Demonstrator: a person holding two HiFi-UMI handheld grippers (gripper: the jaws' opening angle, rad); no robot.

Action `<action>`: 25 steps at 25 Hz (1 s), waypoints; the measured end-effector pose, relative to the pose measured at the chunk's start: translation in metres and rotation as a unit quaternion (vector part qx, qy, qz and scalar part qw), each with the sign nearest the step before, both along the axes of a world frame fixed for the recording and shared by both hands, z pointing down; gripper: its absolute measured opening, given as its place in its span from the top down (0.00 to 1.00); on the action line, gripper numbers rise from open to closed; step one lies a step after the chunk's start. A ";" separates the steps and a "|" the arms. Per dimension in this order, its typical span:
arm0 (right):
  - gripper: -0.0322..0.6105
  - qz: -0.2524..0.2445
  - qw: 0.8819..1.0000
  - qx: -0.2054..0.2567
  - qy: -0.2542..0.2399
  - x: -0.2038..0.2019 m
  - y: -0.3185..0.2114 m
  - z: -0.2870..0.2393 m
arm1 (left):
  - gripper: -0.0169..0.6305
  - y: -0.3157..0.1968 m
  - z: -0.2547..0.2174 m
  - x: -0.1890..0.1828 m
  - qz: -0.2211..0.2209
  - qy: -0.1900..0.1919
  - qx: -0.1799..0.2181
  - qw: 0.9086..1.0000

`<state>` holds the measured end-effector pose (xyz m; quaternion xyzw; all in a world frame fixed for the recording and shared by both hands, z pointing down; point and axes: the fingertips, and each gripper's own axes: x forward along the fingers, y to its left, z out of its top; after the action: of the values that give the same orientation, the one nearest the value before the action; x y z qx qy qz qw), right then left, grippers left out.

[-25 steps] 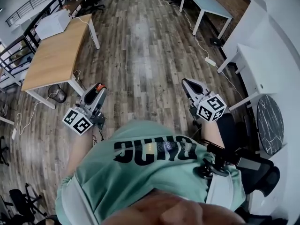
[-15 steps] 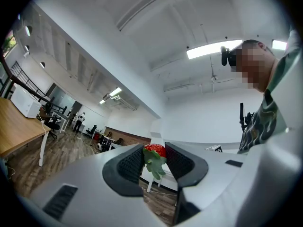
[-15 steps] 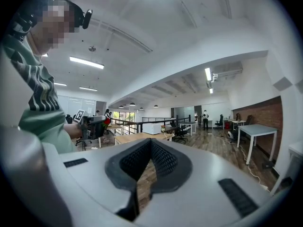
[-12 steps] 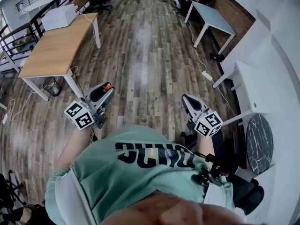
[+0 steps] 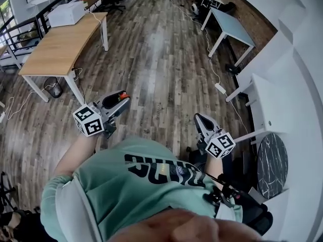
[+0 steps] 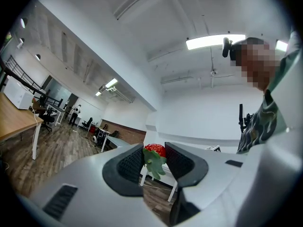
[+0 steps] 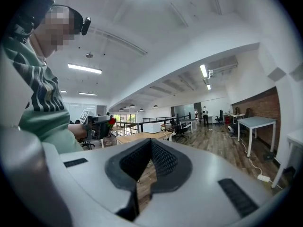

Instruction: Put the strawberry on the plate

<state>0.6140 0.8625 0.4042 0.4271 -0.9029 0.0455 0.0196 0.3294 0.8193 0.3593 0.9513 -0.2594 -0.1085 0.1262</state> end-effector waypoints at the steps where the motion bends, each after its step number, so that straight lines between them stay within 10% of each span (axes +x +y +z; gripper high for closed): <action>1: 0.94 0.000 1.000 -0.001 -0.004 0.003 0.001 0.002 | 0.75 0.001 0.001 0.003 0.000 -0.001 -0.002 1.000; 14: 0.94 0.013 0.999 -0.025 -0.024 -0.014 -0.022 0.027 | 0.75 -0.026 0.017 -0.013 0.021 -0.004 -0.019 1.000; 25: 0.94 -0.006 1.000 -0.008 0.003 -0.191 -0.126 -0.010 | 0.75 -0.136 0.013 -0.173 0.036 0.048 -0.026 0.998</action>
<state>0.4232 0.7362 0.3944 0.4215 -0.9050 0.0515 0.0264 0.1559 0.6828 0.3720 0.9502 -0.2214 -0.1427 0.1668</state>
